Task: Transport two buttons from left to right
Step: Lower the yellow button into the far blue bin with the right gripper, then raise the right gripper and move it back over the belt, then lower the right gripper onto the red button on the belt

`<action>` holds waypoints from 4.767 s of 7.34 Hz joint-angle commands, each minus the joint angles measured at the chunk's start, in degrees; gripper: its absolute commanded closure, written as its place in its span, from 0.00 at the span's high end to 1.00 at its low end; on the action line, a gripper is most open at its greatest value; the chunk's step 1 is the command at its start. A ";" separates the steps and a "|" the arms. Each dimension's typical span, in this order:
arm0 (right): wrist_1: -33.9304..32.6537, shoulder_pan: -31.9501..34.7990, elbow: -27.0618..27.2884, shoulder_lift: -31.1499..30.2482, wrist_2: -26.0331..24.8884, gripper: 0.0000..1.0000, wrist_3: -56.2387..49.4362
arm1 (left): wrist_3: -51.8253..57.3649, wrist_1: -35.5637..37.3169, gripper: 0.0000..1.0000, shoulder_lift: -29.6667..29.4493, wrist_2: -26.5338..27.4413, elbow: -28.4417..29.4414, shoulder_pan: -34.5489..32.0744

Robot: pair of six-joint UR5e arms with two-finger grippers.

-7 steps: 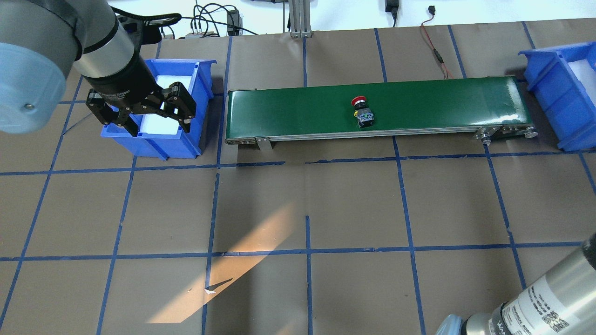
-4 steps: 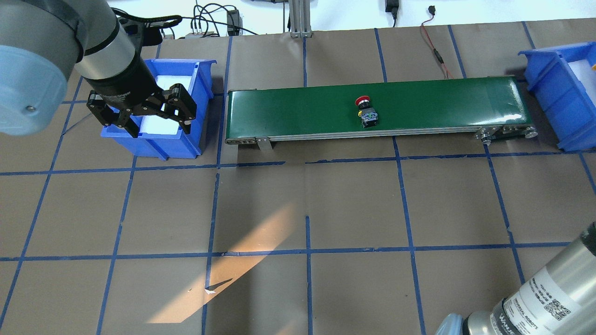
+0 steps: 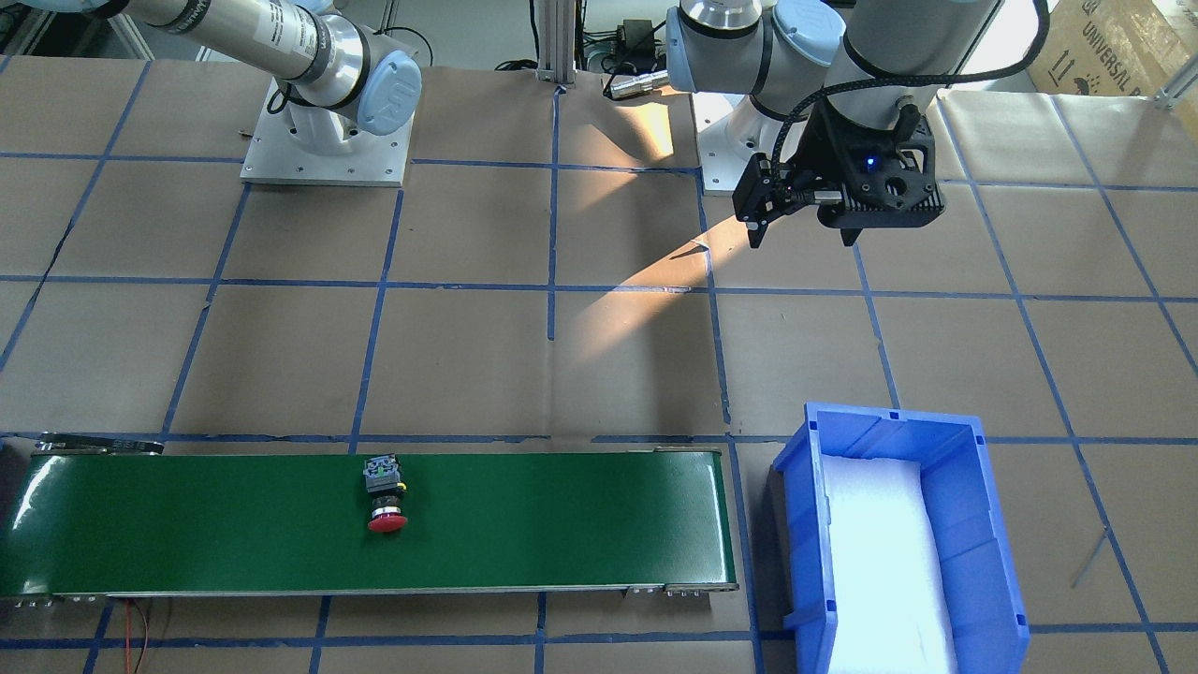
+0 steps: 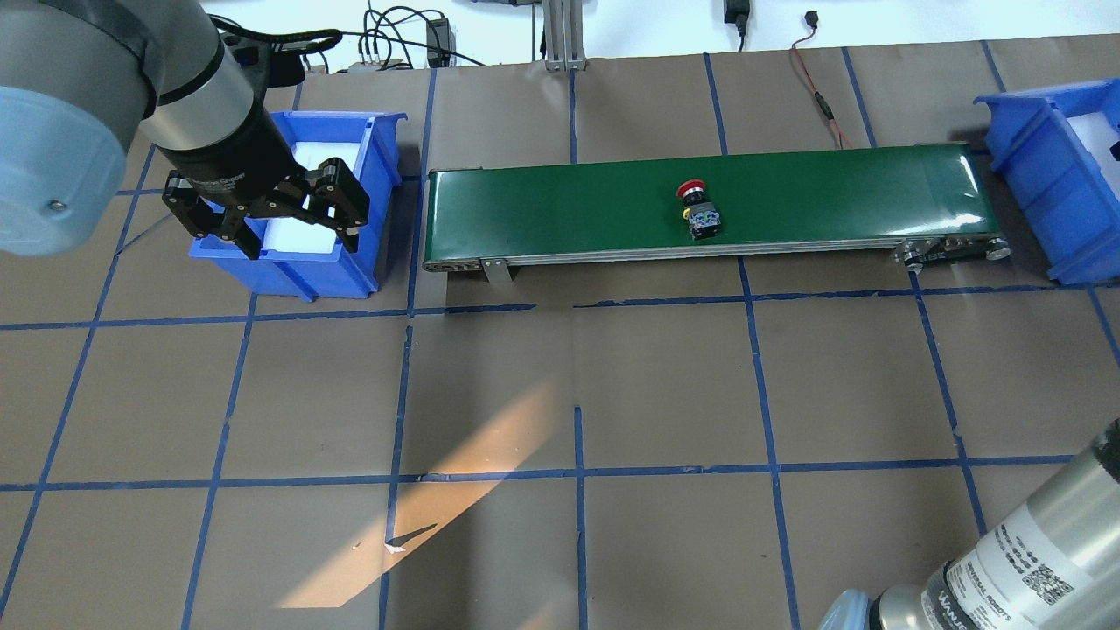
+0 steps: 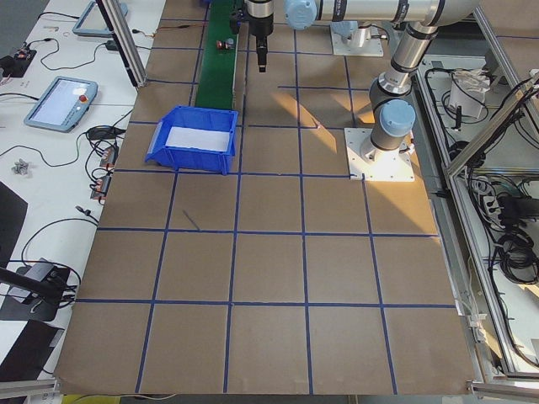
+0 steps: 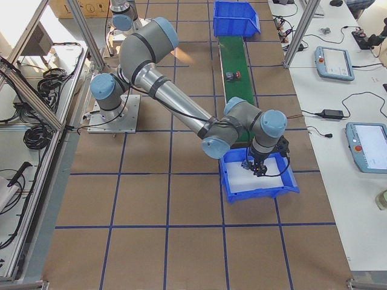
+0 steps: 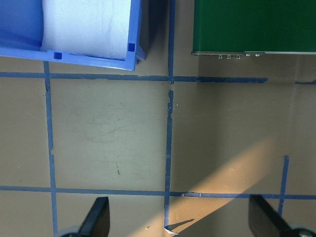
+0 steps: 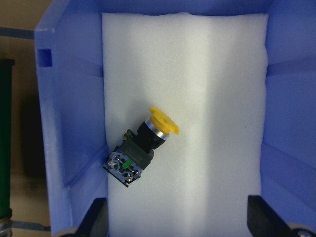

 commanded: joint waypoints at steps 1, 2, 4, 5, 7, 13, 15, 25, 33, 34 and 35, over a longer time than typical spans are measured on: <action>6.40 0.88 1.96 -5.38 0.38 1.00 6.07 | 0.00 0.00 1.00 -0.04 -0.04 0.08 0.00; 6.96 3.06 7.46 -10.20 0.29 1.00 9.69 | 0.00 0.00 1.00 0.05 -0.04 0.09 0.00; 3.73 9.82 18.81 -19.09 -0.24 1.00 17.51 | 0.00 0.00 1.00 -0.04 0.05 0.26 0.00; 3.63 13.33 20.85 -21.57 0.63 1.00 22.94 | 0.00 0.00 1.00 -0.04 0.05 0.17 0.00; 3.10 21.85 20.79 -22.91 -0.06 1.00 31.31 | 0.00 0.00 1.00 -0.04 0.05 0.35 0.00; -5.60 27.42 21.75 -12.03 -0.32 1.00 32.66 | 0.09 0.00 1.00 -0.04 0.05 0.53 0.09; -5.60 27.43 22.10 -11.57 -0.32 1.00 32.40 | 0.00 0.00 1.00 -0.04 0.05 0.44 0.09; -7.27 27.25 23.51 -11.57 -0.76 1.00 32.57 | 0.09 0.00 1.00 0.05 0.05 0.09 0.09; -11.99 34.11 25.52 -9.12 -2.87 1.00 38.20 | 0.09 0.00 1.00 0.05 0.05 0.44 0.09; -12.71 34.11 26.14 -9.37 -2.96 0.78 37.85 | 0.09 0.00 1.00 -0.04 0.05 0.44 0.09; -11.85 34.11 26.32 -9.72 -2.96 0.45 37.59 | 0.09 0.00 1.00 -0.04 0.05 0.44 0.09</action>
